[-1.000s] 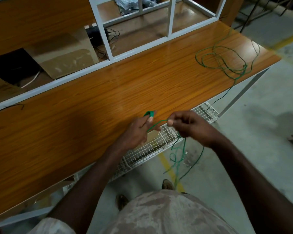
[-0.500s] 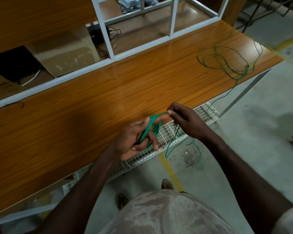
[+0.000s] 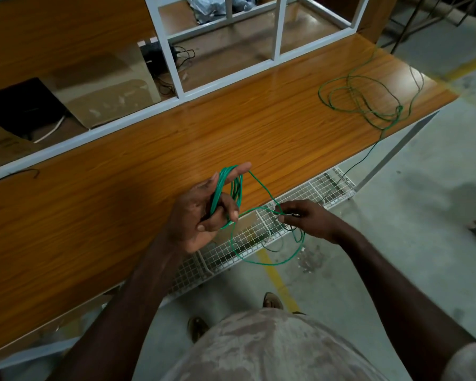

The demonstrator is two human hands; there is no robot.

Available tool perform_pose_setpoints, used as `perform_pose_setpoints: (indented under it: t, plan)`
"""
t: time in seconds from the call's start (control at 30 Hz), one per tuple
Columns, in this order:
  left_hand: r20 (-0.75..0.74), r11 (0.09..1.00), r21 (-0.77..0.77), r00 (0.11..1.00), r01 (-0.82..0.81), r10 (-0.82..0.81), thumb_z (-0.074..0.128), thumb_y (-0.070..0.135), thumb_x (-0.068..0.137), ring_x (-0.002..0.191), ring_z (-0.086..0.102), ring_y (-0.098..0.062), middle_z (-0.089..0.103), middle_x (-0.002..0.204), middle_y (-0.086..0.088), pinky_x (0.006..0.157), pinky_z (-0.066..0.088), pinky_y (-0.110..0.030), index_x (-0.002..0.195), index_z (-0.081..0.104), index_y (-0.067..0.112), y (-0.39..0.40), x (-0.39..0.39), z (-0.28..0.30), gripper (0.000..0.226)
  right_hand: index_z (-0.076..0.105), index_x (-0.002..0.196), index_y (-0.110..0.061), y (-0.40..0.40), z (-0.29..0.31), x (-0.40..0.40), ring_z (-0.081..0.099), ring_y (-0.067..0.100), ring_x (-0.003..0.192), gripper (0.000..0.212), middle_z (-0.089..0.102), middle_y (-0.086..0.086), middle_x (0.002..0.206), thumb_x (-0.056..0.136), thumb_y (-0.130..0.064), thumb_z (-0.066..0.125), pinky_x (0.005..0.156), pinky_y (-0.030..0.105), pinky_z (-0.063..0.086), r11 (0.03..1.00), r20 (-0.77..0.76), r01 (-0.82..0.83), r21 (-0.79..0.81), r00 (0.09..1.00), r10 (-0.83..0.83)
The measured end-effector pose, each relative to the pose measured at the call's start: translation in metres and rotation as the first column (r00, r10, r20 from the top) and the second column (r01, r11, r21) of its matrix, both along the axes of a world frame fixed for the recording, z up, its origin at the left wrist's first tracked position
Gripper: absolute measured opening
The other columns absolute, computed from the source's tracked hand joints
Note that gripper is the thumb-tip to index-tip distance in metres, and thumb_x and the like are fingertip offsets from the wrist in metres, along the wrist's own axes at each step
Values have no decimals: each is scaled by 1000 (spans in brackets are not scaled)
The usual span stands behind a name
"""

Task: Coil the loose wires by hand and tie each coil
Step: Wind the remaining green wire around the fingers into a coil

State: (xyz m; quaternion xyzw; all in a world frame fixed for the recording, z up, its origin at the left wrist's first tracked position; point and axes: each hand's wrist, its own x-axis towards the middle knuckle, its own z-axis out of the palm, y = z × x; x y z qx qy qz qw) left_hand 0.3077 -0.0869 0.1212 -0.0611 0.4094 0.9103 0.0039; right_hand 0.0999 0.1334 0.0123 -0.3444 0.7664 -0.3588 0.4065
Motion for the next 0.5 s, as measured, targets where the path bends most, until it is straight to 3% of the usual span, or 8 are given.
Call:
perform_pose_setpoints:
  t: [0.07,0.13,0.2,0.3,0.37,0.43,0.47,0.5]
  plan:
    - [1,1000,0,1000,-10,10,17,33,117,33,17,-8,74,74,-13,39,13,-22,159,46,9,-3,0,0,57,76,121,-25,6,-13,-2,73,5,113,39,76,-10,124,90,-47,84,100,35,60,997,-75,72,37,995,-69]
    - [-3,1000,3,1000,-20,20,17,34,117,34,16,-8,74,74,-12,40,12,-23,159,46,10,-5,-1,0,56,72,128,-23,13,-22,0,70,8,113,58,72,-8,128,81,-53,89,90,22,57,990,-161,127,62,980,-115]
    - [-2,1000,-3,1000,-27,27,17,34,117,34,15,-9,74,74,-11,40,12,-23,159,47,10,-5,-1,1,56,68,134,-24,20,-27,4,70,9,113,70,71,-8,128,75,-52,94,91,23,56,982,-88,182,56,980,-176]
    - [25,999,-26,999,-46,47,19,34,117,34,17,-8,74,74,-12,41,14,-22,158,48,11,-6,-1,-1,56,70,130,-24,26,-29,9,75,13,111,49,78,-2,122,86,-31,90,99,35,57,966,201,259,-1,946,-254]
    - [36,997,-49,998,-58,59,19,35,117,35,17,-9,74,75,-12,41,12,-23,159,47,11,-6,-2,-3,55,74,127,-21,28,-29,8,74,21,116,28,78,4,122,99,-16,73,101,39,55,946,285,318,-63,914,-288]
    - [55,996,-63,996,-63,67,20,35,117,35,16,-9,74,75,-13,41,12,-23,159,47,11,-7,-3,-4,55,77,122,-15,26,-28,5,71,33,121,25,76,13,125,105,-8,60,104,42,57,905,332,419,-69,865,-375]
    - [67,995,-77,996,-61,67,21,36,117,35,16,-9,74,75,-13,42,11,-24,159,47,12,-7,-3,-5,55,78,119,-15,25,-28,3,70,33,121,26,75,14,128,106,-7,57,101,40,58,911,194,408,-58,900,-390]
    - [76,994,-93,995,-55,63,22,37,116,35,16,-8,74,75,-13,42,11,-25,159,47,12,-7,-3,-5,55,79,118,-18,23,-27,0,69,31,122,27,72,13,133,106,-9,56,98,40,57,938,-50,345,-29,937,-346]
